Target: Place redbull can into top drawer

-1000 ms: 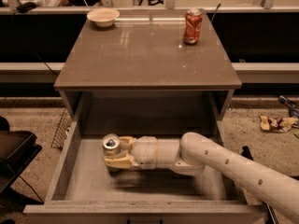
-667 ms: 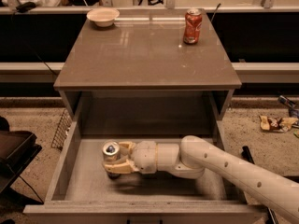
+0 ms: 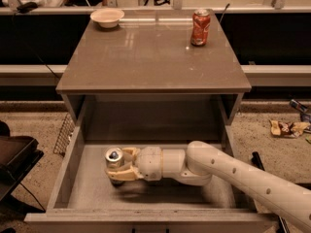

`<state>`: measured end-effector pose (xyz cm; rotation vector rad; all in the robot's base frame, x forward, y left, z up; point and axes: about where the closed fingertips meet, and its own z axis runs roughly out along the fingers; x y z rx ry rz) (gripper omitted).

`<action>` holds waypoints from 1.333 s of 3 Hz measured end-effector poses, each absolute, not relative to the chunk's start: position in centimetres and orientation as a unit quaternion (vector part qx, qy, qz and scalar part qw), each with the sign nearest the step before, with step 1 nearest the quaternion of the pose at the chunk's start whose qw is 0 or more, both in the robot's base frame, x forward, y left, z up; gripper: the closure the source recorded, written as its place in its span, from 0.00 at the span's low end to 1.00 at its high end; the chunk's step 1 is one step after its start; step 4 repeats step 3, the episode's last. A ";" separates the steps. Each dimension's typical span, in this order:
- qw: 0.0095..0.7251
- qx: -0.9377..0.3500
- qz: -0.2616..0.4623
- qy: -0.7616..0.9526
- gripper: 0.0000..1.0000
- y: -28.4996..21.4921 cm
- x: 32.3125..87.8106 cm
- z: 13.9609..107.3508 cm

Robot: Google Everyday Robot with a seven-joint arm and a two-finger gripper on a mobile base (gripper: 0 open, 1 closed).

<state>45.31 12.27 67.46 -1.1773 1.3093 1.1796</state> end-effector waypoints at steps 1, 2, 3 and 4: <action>0.489 -0.485 0.486 0.538 0.37 12.4 45.2 67.5; 0.488 -0.486 0.487 0.537 0.14 12.6 45.1 67.5; 0.487 -0.487 0.488 0.536 0.00 12.7 45.1 67.6; 0.487 -0.487 0.488 0.536 0.00 12.7 45.1 67.6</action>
Offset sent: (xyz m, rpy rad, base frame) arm -0.0009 0.0015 0.0004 0.0006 -0.0004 0.0036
